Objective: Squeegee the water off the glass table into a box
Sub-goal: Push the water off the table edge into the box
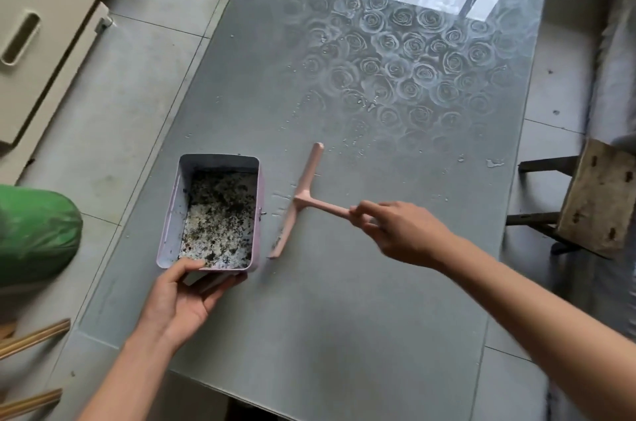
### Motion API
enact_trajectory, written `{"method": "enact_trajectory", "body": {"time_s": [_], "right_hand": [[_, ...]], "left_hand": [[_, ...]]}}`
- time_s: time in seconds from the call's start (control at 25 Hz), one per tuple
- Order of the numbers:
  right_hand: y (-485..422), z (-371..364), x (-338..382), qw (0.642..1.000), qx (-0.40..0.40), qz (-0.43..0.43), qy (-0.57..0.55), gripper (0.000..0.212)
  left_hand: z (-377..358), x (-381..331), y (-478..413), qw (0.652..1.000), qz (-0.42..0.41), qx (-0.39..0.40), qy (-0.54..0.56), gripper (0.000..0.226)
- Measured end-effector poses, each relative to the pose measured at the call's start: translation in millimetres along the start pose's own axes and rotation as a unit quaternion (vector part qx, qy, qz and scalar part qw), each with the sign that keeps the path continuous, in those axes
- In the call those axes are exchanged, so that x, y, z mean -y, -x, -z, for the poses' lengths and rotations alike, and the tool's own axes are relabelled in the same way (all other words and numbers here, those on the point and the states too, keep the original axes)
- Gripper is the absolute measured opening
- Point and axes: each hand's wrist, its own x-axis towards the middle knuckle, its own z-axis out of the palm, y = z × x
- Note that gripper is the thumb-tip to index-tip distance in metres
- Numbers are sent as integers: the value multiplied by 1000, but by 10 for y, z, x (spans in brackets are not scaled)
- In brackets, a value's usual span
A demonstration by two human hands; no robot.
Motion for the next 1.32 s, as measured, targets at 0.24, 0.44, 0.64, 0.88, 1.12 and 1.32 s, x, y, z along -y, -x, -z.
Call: {"method": "enact_trajectory", "body": {"time_s": [0.24, 0.44, 0.64, 0.88, 1.12, 1.32], "right_hand": [[615, 171, -367, 997, 31, -62, 14, 15], [-523, -189, 648, 1000, 24, -8, -16, 18], [-242, 133, 379, 999, 23, -35, -5, 17], [-265, -126, 817, 995, 52, -71, -39, 19], [-772, -142, 1349, 994, 27, -95, -45, 24], [-450, 23, 1219, 975, 60, -212, -40, 35]], "left_hand": [[251, -176, 33, 999, 6, -8, 36, 35], [457, -308, 41, 998, -5, -18, 64, 44], [634, -656, 49, 996, 0, -14, 90, 34], [1010, -1232, -121, 998, -3, 22, 53, 46], [1279, -1915, -594, 1000, 1, 18, 5, 33], [1519, -2453, -1137, 999, 29, 17, -1, 39]]}}
